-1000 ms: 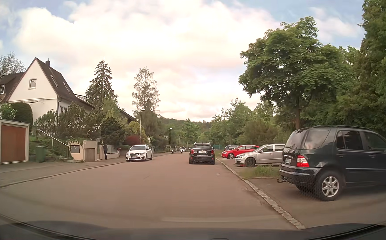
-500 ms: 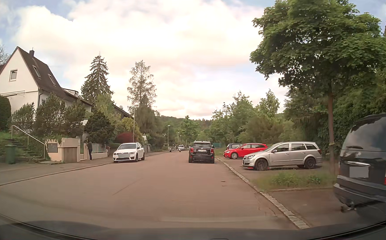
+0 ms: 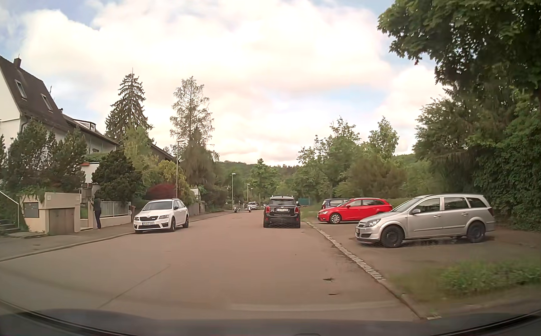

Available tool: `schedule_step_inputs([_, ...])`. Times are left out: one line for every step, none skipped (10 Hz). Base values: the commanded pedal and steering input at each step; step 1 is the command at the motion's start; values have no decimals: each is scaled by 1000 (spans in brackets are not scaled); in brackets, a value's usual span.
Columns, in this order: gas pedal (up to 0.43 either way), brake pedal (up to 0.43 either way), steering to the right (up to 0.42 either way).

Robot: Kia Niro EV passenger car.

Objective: Follow the waypoints while adhering to traffic rules and regulations

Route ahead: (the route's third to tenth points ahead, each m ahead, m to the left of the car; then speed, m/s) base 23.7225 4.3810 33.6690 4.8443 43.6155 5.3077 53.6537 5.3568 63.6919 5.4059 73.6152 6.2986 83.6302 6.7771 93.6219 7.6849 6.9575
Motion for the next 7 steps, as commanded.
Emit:
schedule_step_inputs([39,0,0])
schedule_step_inputs([39,0,0])
schedule_step_inputs([20,0,0])
schedule_step_inputs([8,0,-1])
schedule_step_inputs([8,0,-4])
schedule_step_inputs([8,0,-8])
schedule_step_inputs([8,0,-6])
